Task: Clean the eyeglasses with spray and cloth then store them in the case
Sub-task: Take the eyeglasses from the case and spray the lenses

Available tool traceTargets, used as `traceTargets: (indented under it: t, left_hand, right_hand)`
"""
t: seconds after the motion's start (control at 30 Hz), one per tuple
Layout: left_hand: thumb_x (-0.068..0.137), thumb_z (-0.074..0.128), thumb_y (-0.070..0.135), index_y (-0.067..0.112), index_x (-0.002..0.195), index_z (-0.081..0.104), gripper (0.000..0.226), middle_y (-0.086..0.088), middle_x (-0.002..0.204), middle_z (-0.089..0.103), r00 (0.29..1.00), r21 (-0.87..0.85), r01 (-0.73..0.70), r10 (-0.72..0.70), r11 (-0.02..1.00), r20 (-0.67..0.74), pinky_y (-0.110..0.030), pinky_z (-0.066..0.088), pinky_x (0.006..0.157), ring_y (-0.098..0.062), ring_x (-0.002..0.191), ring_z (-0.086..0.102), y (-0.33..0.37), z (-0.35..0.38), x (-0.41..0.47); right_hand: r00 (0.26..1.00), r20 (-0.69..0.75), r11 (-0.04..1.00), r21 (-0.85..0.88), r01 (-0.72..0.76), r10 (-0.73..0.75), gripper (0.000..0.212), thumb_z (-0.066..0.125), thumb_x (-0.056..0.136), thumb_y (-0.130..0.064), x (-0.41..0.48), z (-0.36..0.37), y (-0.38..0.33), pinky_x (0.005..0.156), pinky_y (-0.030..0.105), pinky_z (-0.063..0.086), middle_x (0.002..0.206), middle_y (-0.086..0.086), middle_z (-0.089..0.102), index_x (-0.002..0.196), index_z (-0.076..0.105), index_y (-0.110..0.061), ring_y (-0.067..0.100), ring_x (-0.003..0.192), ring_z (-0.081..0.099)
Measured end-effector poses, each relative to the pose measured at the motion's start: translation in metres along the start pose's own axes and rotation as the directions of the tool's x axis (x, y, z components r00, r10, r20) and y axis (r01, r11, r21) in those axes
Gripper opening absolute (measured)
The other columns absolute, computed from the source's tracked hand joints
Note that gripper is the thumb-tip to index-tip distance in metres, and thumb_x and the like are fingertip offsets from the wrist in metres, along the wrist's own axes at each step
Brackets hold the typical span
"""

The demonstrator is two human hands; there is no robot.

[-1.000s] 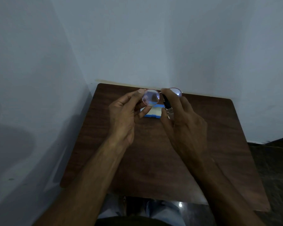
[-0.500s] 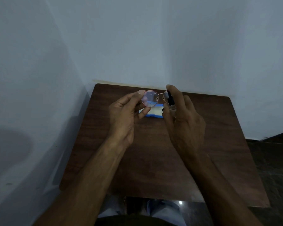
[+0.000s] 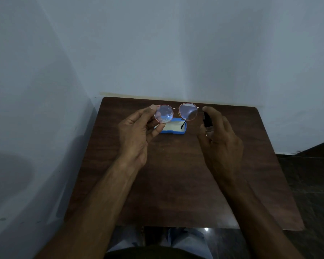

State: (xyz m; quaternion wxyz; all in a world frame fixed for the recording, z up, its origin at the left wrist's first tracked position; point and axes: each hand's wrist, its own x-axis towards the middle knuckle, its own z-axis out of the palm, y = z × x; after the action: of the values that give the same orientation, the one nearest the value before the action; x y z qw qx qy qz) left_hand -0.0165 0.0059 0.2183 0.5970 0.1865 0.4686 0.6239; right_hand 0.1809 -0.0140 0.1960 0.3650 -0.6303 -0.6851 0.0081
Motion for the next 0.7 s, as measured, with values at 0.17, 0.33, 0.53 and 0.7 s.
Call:
traceTargets:
  t: [0.17, 0.33, 0.53, 0.7]
  left_hand:
    - [0.095, 0.072, 0.012, 0.002, 0.112, 0.076, 0.02, -0.007, 0.088, 0.076, 1.0, 0.019, -0.005, 0.005, 1.0, 0.008, -0.027, 0.062, 0.071, -0.016, 0.08, 0.073, -0.003, 0.001, 0.001]
    - [0.095, 0.072, 0.013, 0.007, 0.103, 0.079, 0.011, -0.006, 0.086, 0.076, 1.0, 0.035, 0.001, -0.002, 0.999, 0.005, -0.027, 0.063, 0.072, -0.017, 0.082, 0.073, -0.006, 0.003, 0.0]
    - [0.095, 0.072, 0.013, 0.004, 0.115, 0.076, 0.023, -0.008, 0.094, 0.077, 1.0, 0.069, 0.005, -0.004, 0.998, -0.015, -0.026, 0.062, 0.07, -0.016, 0.09, 0.074, -0.009, 0.007, 0.001]
    - [0.095, 0.072, 0.013, 0.004, 0.114, 0.076, 0.022, -0.008, 0.093, 0.076, 1.0, 0.078, 0.005, -0.003, 0.997, -0.022, -0.026, 0.062, 0.07, -0.017, 0.089, 0.074, -0.012, 0.009, 0.002]
  right_hand:
    - [1.0, -0.001, 1.0, -0.001, 0.014, -0.014, 0.05, 0.055, 0.1, -0.035, -0.001, 0.004, 0.006, 0.063, 0.048, 0.061, 0.123, 0.005, 0.065, 0.148, 0.042, -0.032, 0.028, 0.088, 0.07]
    - [0.997, -0.068, 1.0, -0.009, -0.021, 0.02, 0.049, 0.06, 0.102, -0.026, 0.003, 0.005, 0.008, 0.06, 0.039, 0.057, 0.118, 0.005, 0.065, 0.15, 0.048, -0.026, 0.025, 0.085, 0.068]
    - [0.998, -0.03, 0.997, -0.054, 0.045, -0.047, 0.053, 0.062, 0.1, -0.024, 0.006, 0.006, 0.015, 0.057, 0.04, 0.058, 0.115, 0.003, 0.064, 0.149, 0.042, -0.032, 0.022, 0.083, 0.068]
    - [0.996, 0.046, 0.997, -0.023, 0.077, -0.076, 0.054, 0.07, 0.1, -0.025, 0.001, 0.01, 0.022, 0.061, 0.044, 0.06, 0.119, 0.001, 0.064, 0.146, 0.043, -0.034, 0.02, 0.083, 0.068]
